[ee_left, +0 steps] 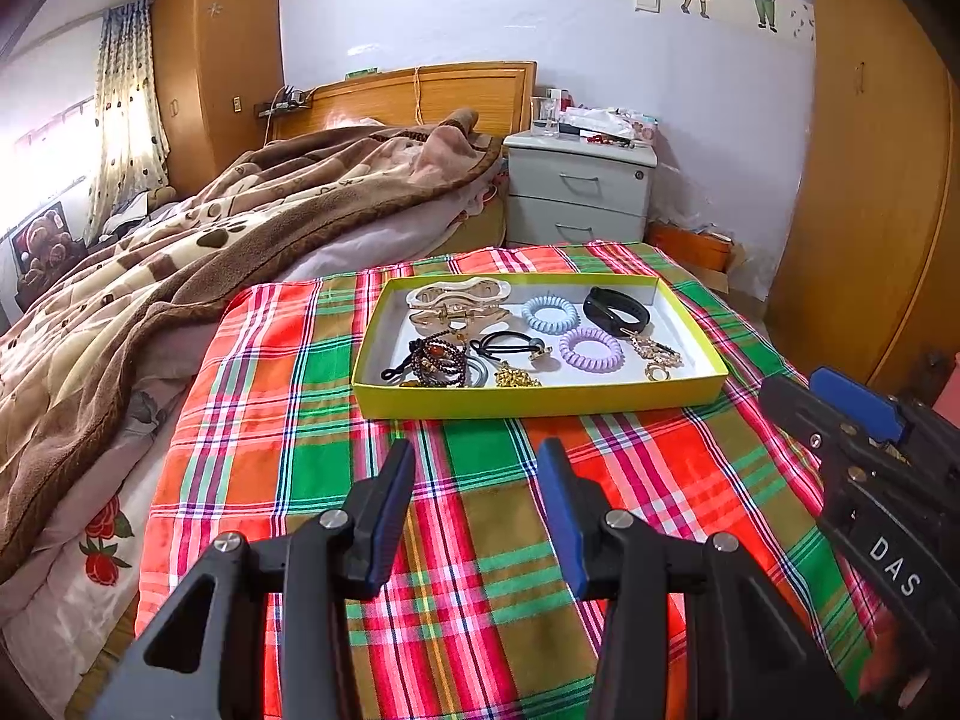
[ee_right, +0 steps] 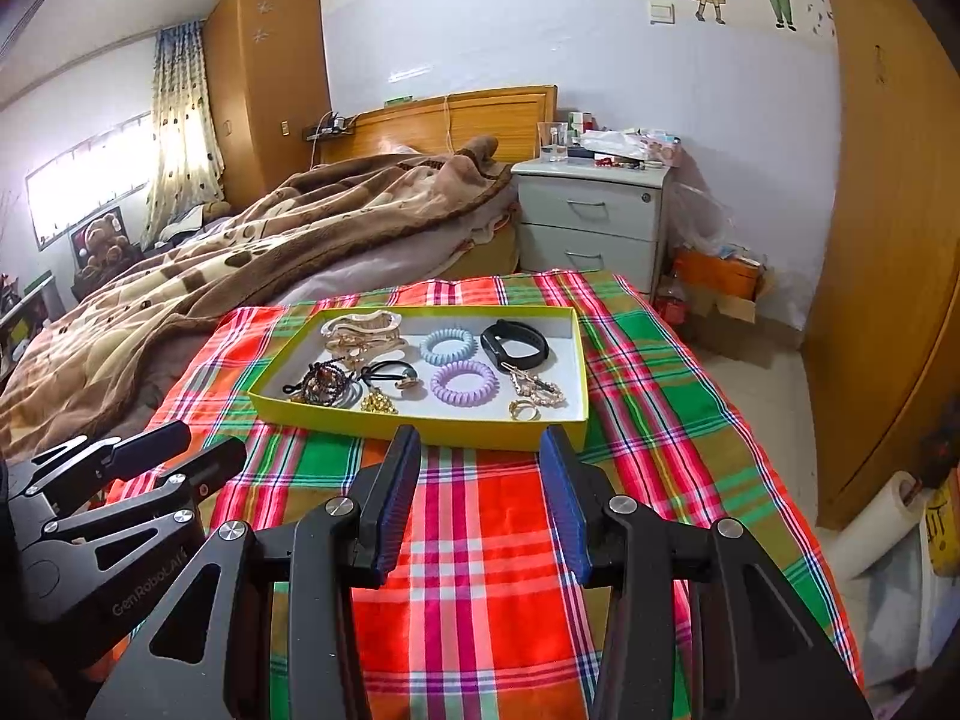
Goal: Organize jewelry
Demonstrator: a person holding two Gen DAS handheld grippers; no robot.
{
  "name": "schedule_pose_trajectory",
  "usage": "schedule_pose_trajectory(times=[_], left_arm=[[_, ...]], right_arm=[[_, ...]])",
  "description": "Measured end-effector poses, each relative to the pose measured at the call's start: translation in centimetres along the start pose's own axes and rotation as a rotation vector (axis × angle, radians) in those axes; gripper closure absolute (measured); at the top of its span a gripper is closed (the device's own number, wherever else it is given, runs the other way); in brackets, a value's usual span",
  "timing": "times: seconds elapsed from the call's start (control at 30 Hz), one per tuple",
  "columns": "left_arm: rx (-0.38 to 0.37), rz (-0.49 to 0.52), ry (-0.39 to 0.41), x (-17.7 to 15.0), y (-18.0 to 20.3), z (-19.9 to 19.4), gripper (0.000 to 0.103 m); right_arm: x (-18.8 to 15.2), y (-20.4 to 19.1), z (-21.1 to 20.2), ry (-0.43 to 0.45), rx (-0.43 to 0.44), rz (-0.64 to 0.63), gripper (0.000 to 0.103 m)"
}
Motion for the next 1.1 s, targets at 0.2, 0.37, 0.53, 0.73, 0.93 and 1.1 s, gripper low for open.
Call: schedule_pose_trajectory(times=[0.2,0.37,0.53,0.73,0.93,1.1], left_arm=[[-0.004,-0.009,-0.002,0.07,-0.14,-0.02,0.059],[-0.006,-0.013,-0.006,0.01,-0.08,0.07,0.059],[-0.007,-0.012,-0.009,-0.05,0.00,0.23,0.059],[-0.010,-0.012,-0.011,-0.11,0.09,0.31,0.059],[-0.008,-0.017,-0.014,-0.24,0.09,0.36,0.059],[-0.007,-0.015,-0.014,-0.26,0.09,0.37,0.059]], right_arm=[[-0.01,-0.15,-0.11,0.000,0.000,0.000,0.061],[-0.02,-0.16,-0.06,-0.003,0.000,0.001,0.061],[0.00,-0.20,-0.09,-0.002,0.001,0.001,0.061],[-0.05,-0.16,-0.05,-0.005,-0.001,0.001,0.061],[-0.02,-0.51,-0.23,-0.008,0.002,0.002,0.061],[-0.04,-0.39,-0.12,-0.009,0.004,0.004,0.061]])
Point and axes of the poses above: each gripper's, at about its wrist camera, not at the fingertips, and z roughly the way its jaws point, y to its right, x to its top, the point moved 9 cm from there along z, roughly the way its jaws point, and after that the axes turned 4 degrees about -y, right-handed, at the moved point
